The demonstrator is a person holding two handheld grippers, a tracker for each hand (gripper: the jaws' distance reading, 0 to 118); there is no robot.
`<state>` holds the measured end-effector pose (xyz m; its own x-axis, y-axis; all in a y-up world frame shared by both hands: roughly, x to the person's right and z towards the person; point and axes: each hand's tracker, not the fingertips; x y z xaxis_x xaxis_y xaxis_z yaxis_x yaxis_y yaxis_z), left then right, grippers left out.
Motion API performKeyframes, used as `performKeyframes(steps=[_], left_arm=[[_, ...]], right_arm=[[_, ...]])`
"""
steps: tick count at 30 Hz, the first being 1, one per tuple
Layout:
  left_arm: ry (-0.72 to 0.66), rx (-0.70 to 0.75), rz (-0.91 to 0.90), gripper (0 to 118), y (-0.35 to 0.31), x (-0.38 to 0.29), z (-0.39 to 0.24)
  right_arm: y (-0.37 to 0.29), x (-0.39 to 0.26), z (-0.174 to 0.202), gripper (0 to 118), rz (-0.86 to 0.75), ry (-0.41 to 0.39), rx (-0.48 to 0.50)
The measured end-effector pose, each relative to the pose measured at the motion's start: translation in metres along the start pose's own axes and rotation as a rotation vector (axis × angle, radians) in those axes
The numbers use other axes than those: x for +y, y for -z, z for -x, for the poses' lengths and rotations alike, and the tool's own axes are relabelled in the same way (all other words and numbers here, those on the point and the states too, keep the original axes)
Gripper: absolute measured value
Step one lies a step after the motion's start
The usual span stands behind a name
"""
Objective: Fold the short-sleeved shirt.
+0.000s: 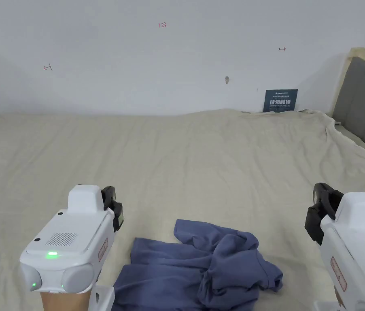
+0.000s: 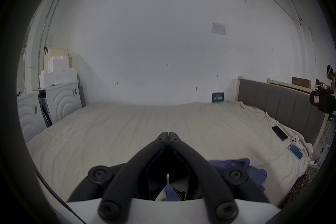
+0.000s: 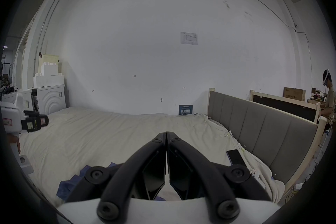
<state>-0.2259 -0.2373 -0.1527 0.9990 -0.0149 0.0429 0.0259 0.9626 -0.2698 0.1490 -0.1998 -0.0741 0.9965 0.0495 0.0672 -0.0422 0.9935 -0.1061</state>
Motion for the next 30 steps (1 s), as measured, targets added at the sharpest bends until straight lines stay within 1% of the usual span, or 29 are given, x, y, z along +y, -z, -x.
performKeyframes(steps=[8,12,14,15,16,18,19,20,21,23,28,30], left_arm=[[-0.071,-0.012,0.337,0,0.020,-0.048,0.011],[-0.136,-0.027,0.520,0,0.031,-0.083,0.020],[-0.197,-0.036,0.555,0,0.032,-0.101,0.024],[-0.212,-0.043,0.599,3,0.031,-0.110,0.026],[-0.226,-0.039,0.617,9,0.031,-0.118,0.027],[-0.216,-0.033,0.666,35,0.032,-0.131,0.027],[-0.210,-0.029,0.680,50,0.032,-0.138,0.027],[-0.203,-0.023,0.706,67,0.033,-0.143,0.026],[-0.196,-0.026,0.733,73,0.034,-0.148,0.026],[-0.184,-0.036,0.770,74,0.034,-0.158,0.025],[-0.159,0.032,0.817,82,0.040,-0.177,0.023],[-0.150,0.040,0.825,83,0.043,-0.182,0.022]], right_arm=[[0.002,-0.004,0.003,0,0.020,-0.003,0.004],[0.002,-0.006,0.007,0,0.032,-0.003,0.006],[0.002,-0.008,0.008,0,0.039,-0.005,0.007],[0.002,-0.009,0.009,0,0.043,-0.007,0.006],[0.003,-0.011,0.009,0,0.047,-0.010,0.006],[0.004,-0.014,0.009,0,0.056,-0.010,0.010],[0.005,-0.015,0.009,0,0.061,-0.011,0.011],[0.005,-0.015,0.010,0,0.064,-0.011,0.012],[0.005,-0.016,0.010,0,0.069,-0.011,0.014],[0.006,-0.018,0.012,0,0.074,-0.011,0.016],[0.007,-0.020,0.013,0,0.089,-0.013,0.022],[0.007,-0.021,0.013,0,0.094,-0.015,0.022]])
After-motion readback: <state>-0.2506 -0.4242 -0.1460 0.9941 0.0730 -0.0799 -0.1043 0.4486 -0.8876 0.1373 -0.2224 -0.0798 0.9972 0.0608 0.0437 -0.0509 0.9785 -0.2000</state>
